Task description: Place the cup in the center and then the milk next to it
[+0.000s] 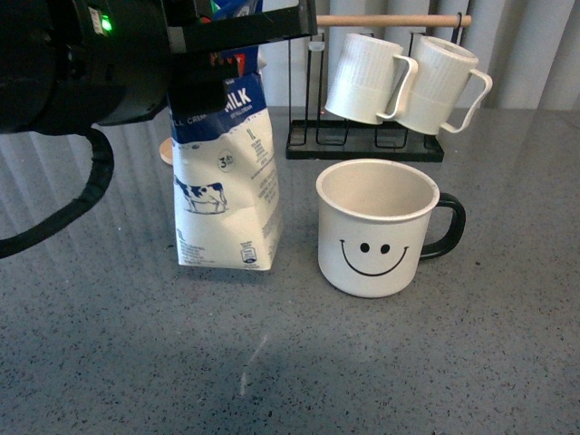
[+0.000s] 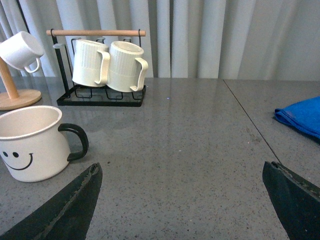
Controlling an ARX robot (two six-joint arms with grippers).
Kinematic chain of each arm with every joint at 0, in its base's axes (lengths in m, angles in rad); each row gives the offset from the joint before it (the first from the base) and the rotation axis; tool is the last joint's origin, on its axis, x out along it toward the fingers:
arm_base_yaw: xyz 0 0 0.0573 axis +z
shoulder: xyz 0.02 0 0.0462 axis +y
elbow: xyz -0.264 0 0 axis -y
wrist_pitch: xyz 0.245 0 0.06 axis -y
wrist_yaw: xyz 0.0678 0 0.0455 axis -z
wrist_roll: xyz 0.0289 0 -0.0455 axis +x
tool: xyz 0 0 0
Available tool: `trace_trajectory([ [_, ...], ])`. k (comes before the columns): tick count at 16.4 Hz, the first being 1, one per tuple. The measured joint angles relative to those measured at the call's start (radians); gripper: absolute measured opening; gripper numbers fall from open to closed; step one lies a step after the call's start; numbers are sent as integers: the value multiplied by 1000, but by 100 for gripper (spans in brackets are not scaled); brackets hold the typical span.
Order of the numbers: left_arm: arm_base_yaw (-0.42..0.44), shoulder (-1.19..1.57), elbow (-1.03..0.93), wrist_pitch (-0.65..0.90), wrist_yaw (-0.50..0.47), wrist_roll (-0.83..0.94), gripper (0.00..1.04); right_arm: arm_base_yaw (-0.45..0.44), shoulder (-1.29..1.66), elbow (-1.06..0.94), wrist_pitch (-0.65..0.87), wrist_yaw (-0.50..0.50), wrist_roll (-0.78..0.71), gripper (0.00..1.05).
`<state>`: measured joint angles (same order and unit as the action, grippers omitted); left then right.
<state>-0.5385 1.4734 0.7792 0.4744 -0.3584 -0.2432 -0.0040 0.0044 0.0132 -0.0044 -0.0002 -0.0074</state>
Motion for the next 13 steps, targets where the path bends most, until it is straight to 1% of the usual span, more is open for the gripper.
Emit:
trace_trajectory([
  [2, -23, 37, -2, 50, -4, -22, 3, 0, 0, 0, 0, 0, 0, 98],
  [6, -42, 86, -7, 83, -17, -44, 3, 0, 0, 0, 0, 0, 0, 98],
  [10, -46, 118, -8, 124, -48, -58, 3, 0, 0, 0, 0, 0, 0, 98],
  [13, -69, 140, -7, 147, -77, -83, 3, 0, 0, 0, 0, 0, 0, 98],
])
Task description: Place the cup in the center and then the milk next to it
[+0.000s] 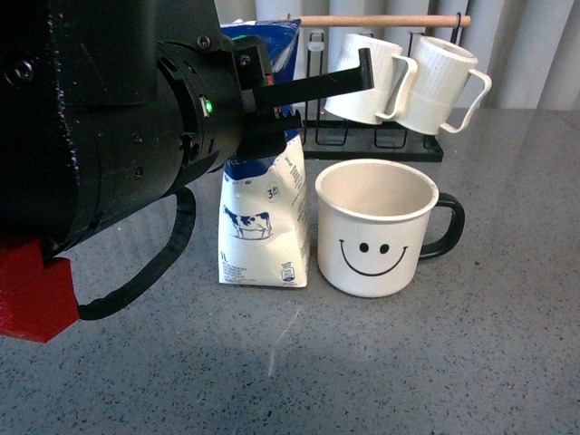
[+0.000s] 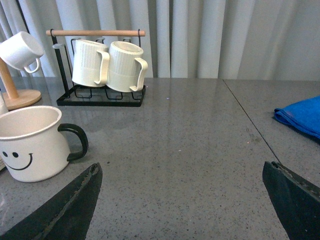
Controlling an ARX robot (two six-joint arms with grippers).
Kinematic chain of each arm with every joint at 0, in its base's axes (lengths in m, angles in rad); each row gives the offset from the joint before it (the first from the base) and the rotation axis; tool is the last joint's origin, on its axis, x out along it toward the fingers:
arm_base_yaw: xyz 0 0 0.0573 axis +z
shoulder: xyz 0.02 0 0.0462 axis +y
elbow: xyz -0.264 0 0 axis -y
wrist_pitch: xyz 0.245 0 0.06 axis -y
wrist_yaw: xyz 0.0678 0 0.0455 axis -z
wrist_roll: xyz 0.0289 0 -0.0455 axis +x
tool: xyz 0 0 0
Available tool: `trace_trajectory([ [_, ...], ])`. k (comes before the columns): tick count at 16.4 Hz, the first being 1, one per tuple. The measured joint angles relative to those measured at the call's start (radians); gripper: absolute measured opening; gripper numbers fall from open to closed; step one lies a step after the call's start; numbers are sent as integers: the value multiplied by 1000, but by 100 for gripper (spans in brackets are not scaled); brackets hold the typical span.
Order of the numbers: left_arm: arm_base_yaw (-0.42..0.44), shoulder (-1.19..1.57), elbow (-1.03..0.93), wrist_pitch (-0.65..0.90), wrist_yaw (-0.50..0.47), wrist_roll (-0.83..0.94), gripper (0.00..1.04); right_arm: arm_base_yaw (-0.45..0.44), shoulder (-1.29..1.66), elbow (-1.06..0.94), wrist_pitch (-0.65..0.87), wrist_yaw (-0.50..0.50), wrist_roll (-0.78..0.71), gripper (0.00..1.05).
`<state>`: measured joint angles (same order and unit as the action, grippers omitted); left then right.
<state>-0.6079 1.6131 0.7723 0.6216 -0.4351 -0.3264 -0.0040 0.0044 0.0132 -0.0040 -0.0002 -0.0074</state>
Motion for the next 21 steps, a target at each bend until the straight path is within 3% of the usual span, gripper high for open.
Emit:
trace_trajectory([
  [3, -6, 2, 0, -16, -14, -31, 3, 0, 0, 0, 0, 0, 0, 98],
  [10, -27, -9, -19, -31, -10, -70, 66, 0, 0, 0, 0, 0, 0, 98],
  [13, -31, -32, -33, -23, -14, -63, 98, 0, 0, 0, 0, 0, 0, 98],
  [18, -26, -117, -43, -2, 45, 17, 98, 0, 0, 0, 0, 0, 0, 98],
  [21, -18, -177, -55, -28, 153, 135, 98, 0, 0, 0, 0, 0, 0, 98],
])
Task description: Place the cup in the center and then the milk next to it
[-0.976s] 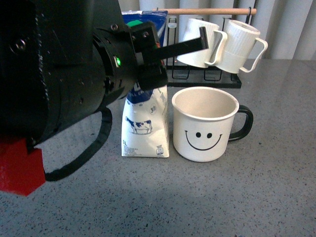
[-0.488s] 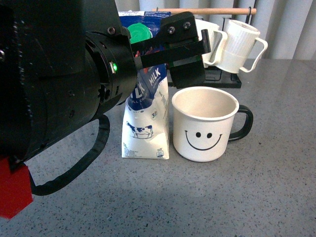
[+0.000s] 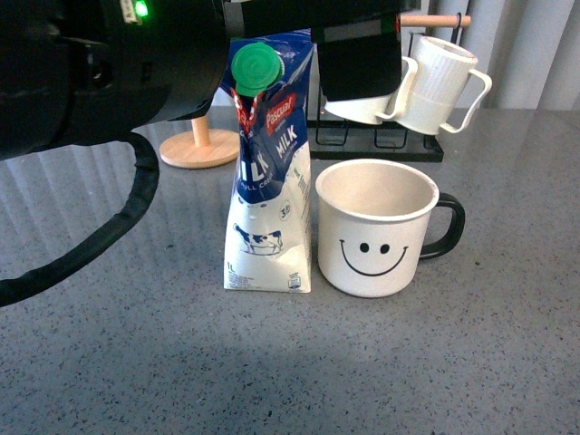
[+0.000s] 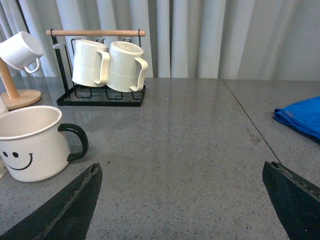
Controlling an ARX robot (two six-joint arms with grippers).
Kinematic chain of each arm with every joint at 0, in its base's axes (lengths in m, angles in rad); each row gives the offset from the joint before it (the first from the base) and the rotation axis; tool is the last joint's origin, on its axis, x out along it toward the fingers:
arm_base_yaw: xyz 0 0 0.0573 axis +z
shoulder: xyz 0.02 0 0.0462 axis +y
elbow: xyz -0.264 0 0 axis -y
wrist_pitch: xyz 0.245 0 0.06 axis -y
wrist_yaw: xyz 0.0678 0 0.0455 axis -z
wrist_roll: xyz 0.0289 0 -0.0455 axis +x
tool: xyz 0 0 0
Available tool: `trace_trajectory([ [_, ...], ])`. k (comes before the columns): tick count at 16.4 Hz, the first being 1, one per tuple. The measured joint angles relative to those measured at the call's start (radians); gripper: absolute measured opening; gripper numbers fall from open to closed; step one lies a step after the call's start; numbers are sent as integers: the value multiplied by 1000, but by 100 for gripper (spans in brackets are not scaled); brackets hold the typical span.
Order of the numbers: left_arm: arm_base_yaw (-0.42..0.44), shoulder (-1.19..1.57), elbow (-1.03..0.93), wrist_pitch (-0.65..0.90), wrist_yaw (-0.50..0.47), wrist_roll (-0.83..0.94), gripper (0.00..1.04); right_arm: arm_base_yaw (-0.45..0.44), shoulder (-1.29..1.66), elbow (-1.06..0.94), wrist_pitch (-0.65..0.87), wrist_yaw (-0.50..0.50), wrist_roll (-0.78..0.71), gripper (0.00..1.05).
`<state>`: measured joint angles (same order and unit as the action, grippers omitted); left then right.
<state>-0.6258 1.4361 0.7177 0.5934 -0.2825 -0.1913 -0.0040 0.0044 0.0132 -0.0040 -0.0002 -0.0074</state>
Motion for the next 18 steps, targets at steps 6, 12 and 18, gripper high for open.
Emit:
trace_trajectory([
  [6, 193, -179, -43, -51, 145, 180, 98, 0, 0, 0, 0, 0, 0, 98],
  [12, 351, -434, -188, -135, 27, 198, 72, 0, 0, 0, 0, 0, 0, 98],
  [18, 463, -606, -358, -105, 112, 195, 37, 0, 0, 0, 0, 0, 0, 98],
])
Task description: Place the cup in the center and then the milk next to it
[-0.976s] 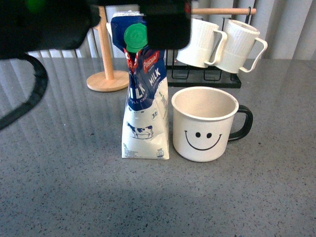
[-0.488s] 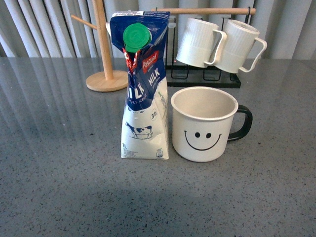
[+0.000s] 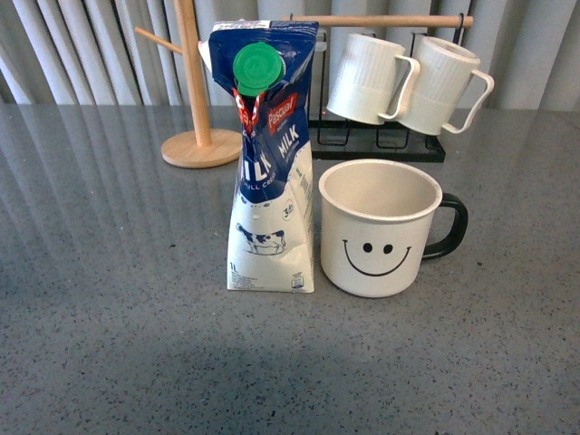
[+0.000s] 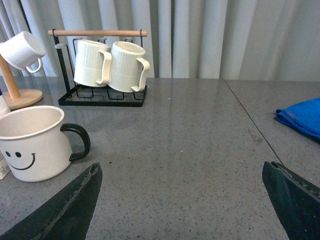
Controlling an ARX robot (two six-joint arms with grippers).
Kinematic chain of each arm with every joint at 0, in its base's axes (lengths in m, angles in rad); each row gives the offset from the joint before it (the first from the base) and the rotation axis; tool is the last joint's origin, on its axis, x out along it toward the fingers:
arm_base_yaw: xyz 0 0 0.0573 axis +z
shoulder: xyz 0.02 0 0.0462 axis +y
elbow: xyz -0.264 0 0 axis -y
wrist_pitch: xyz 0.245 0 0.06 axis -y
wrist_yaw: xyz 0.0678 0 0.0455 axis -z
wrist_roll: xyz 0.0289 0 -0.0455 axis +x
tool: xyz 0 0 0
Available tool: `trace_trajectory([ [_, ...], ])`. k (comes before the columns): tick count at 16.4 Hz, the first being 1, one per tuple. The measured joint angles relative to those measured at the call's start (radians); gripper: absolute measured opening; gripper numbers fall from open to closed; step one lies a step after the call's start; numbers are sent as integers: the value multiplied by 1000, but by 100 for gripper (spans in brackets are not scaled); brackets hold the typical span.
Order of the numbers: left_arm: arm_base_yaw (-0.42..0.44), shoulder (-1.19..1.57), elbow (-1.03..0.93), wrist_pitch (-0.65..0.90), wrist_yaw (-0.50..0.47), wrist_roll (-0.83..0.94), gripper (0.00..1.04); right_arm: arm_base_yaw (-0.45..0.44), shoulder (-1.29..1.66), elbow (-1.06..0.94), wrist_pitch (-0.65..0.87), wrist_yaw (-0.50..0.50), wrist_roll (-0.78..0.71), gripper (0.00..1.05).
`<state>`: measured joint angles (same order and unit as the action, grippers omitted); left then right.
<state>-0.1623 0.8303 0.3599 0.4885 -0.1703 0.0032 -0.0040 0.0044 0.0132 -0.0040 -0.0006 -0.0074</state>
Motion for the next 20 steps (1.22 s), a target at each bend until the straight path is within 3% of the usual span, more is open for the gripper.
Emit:
trace_trajectory([
  [1, 10, -23, -33, 5, 21, 0, 28, 0, 0, 0, 0, 0, 0, 98],
  [2, 56, -109, -143, 6, 60, -2, 2, 0, 0, 0, 0, 0, 0, 98],
  [3, 153, -205, -215, -13, 165, -2, 1, 0, 0, 0, 0, 0, 0, 98],
  [4, 161, -290, -264, -50, 169, -3, 1, 0, 0, 0, 0, 0, 0, 98],
  [20, 161, -608, -346, -268, 170, -3, 1, 0, 0, 0, 0, 0, 0, 98],
])
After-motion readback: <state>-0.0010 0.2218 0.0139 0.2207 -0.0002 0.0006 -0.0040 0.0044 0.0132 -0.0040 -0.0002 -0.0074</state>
